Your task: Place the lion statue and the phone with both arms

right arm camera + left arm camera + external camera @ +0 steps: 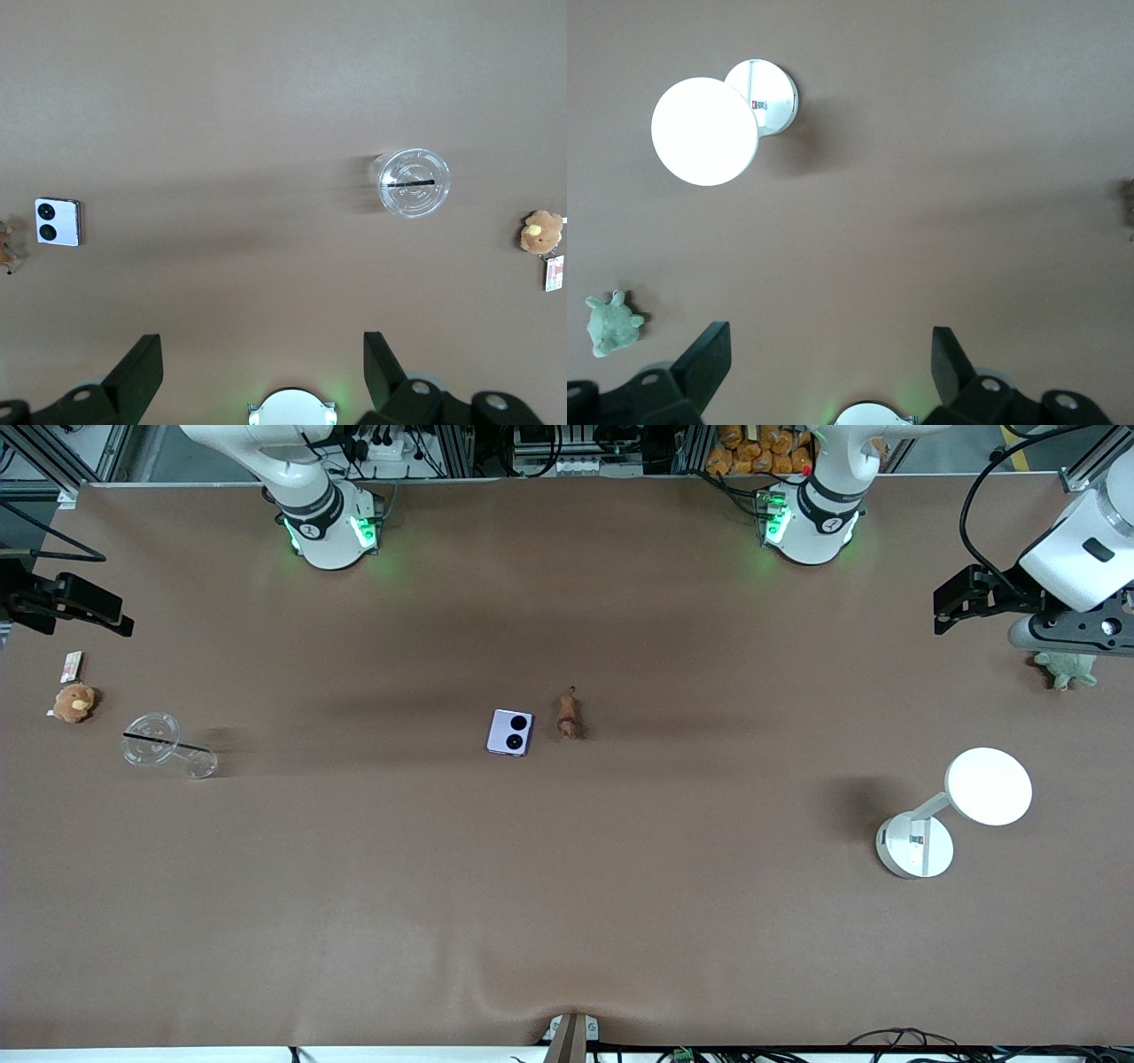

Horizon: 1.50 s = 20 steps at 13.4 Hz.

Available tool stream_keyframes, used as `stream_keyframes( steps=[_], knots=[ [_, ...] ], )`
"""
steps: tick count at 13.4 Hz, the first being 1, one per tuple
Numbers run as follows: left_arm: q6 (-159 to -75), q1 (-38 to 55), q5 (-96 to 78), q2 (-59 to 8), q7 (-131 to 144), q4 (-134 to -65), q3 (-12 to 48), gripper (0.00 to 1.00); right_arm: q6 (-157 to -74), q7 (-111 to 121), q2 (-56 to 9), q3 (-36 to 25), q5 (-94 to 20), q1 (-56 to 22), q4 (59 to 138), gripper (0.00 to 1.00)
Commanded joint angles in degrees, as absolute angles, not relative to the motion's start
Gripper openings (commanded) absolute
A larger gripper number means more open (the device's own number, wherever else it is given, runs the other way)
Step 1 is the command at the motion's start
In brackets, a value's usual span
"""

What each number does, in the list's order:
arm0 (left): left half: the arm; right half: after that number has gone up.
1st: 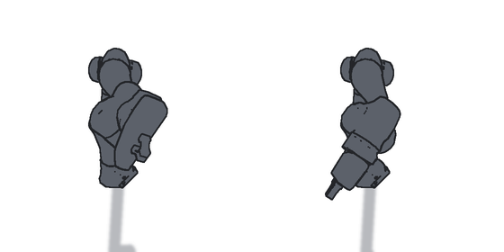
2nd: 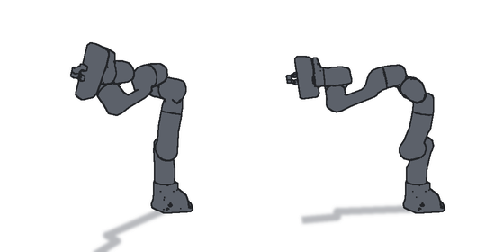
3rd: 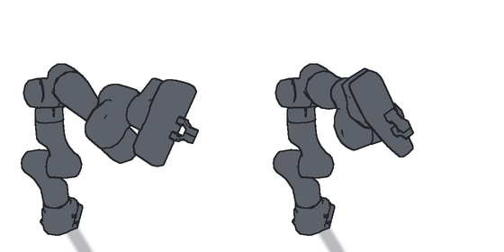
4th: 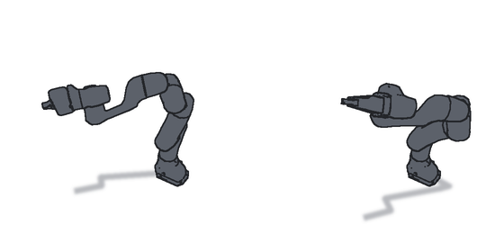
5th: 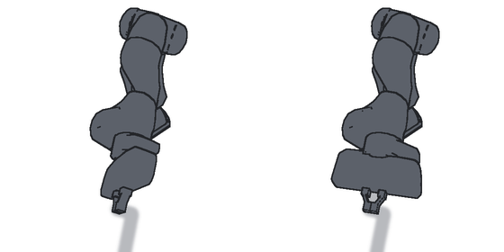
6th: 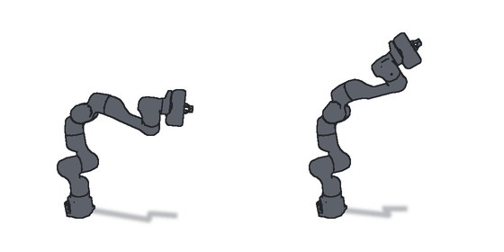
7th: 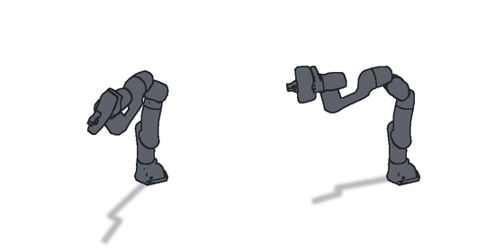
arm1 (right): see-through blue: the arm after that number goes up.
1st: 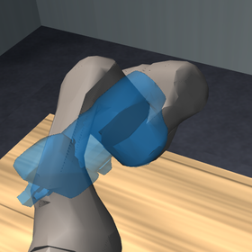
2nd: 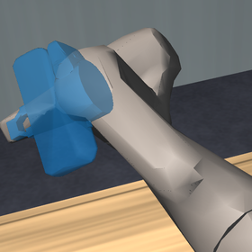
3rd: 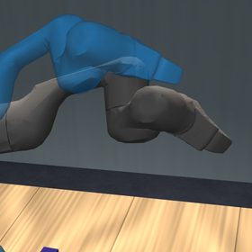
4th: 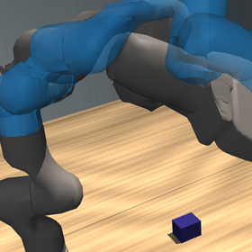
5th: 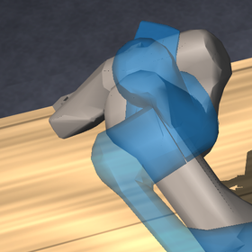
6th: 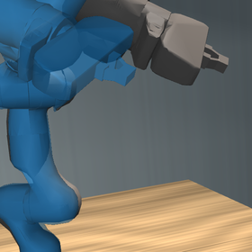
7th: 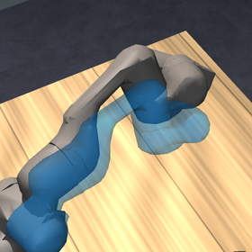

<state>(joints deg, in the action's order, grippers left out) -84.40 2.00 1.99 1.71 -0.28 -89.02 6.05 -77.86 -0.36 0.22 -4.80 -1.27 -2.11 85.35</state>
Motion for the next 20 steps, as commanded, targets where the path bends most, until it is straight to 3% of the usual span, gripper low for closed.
stream_keyframes(
  steps=[1, 15, 20],
  knots=[
    [-83.8, 1.5, 2.0, 1.8, -0.7, -88.9, 6.4, 1.0, -77.9, 0.2, 1.5, -5.2, -1.9, -2.2, 86.7, 1.0],
    [-83.8, 1.3, 1.5, 1.4, -0.4, -88.7, 6.3, 1.0, -77.3, 0.2, 1.4, -5.3, -1.9, -2.0, 86.7, 1.0],
    [-83.8, 3.2, -0.4, -3.4, 1.2, -88.6, 7.4, 1.0, -77.3, 0.2, 1.4, -5.3, -1.9, -2.2, 86.7, 1.0]
  ],
)
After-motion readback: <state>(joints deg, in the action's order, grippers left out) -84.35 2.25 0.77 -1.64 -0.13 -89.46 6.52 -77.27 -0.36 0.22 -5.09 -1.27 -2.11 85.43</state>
